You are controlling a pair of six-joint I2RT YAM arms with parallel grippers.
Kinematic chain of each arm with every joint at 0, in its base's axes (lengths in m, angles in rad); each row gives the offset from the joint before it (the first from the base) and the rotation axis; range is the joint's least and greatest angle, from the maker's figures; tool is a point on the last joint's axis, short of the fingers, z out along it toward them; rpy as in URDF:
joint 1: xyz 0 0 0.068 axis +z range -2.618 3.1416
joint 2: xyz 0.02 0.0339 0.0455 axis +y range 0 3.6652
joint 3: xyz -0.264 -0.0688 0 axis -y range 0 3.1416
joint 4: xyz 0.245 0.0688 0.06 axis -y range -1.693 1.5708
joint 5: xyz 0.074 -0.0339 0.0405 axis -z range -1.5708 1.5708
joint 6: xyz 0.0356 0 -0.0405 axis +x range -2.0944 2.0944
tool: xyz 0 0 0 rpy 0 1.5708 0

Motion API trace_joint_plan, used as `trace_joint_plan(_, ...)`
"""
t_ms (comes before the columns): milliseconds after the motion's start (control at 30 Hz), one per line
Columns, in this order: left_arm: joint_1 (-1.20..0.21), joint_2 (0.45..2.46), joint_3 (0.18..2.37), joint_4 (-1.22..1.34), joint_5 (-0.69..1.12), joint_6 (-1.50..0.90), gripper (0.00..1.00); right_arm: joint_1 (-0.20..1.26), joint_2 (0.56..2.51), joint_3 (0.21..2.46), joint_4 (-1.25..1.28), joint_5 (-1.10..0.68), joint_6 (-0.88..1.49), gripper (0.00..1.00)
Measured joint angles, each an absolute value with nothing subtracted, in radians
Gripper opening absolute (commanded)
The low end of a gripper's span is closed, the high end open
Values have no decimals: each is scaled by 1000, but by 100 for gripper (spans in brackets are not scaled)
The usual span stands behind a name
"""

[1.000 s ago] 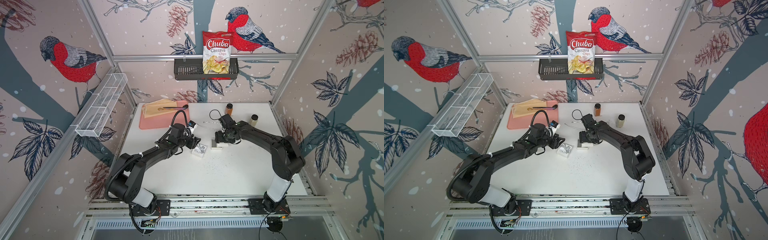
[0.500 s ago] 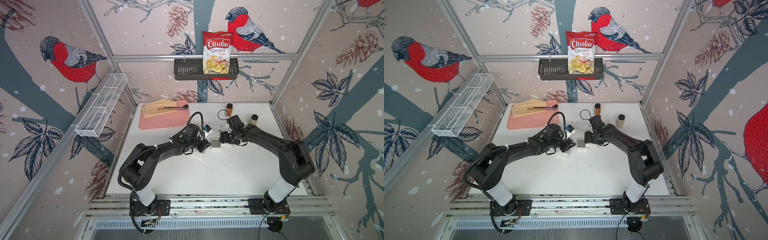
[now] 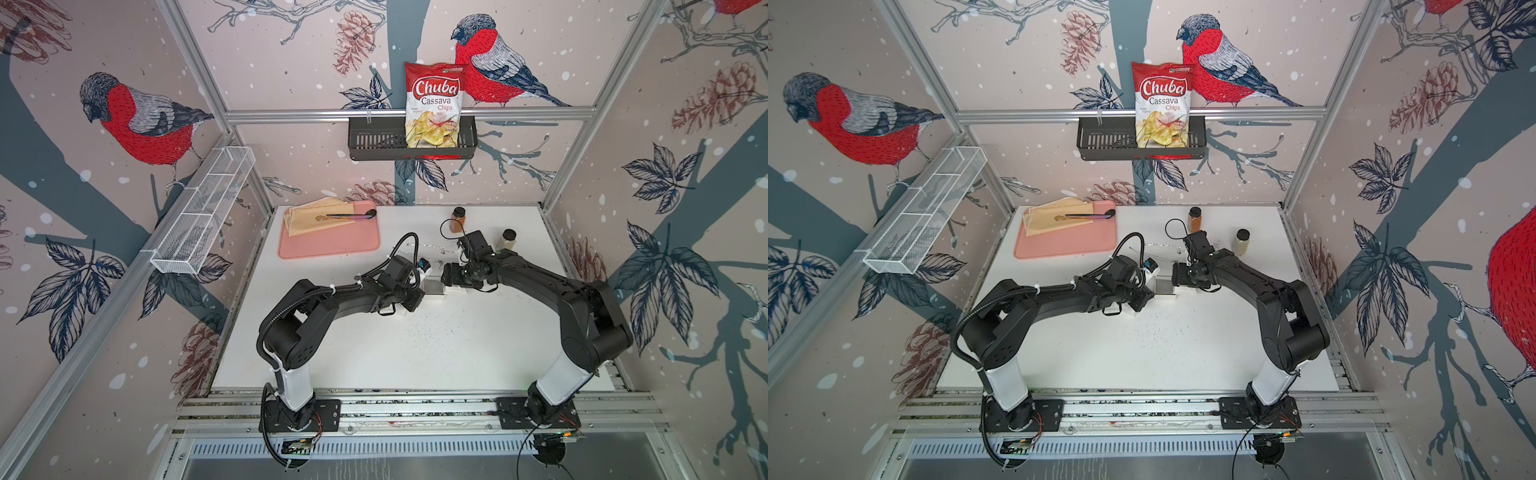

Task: Take the necklace out of the lift-off lid jewelry box
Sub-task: Adjust the jewelry box at the center of the board.

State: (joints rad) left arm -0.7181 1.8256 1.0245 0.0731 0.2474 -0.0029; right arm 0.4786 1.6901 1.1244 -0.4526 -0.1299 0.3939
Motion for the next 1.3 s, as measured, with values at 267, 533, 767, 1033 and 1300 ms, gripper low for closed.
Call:
trace_joint_plan(267,-718,1870,1076,40,171,-19,6,478,1686,1119,-445,-138,390,74)
trace_joint_plan(533,-718,1885,1115,21,154,-14,6,480,1686,1119,-443,-145,390,74)
trace_joint_plan(767,-720,1913,1147,-20,156,1,6,480,1686,1113,-437,-153,390,74)
trace_joint_plan(1033,-721,1914,1159,-45,178,4,6,480,1686,1110,-424,-160,390,74)
trace_joint_plan(1300,-722,1919,1166,-51,207,8,6,498,1704,1121,-420,-168,371,74)
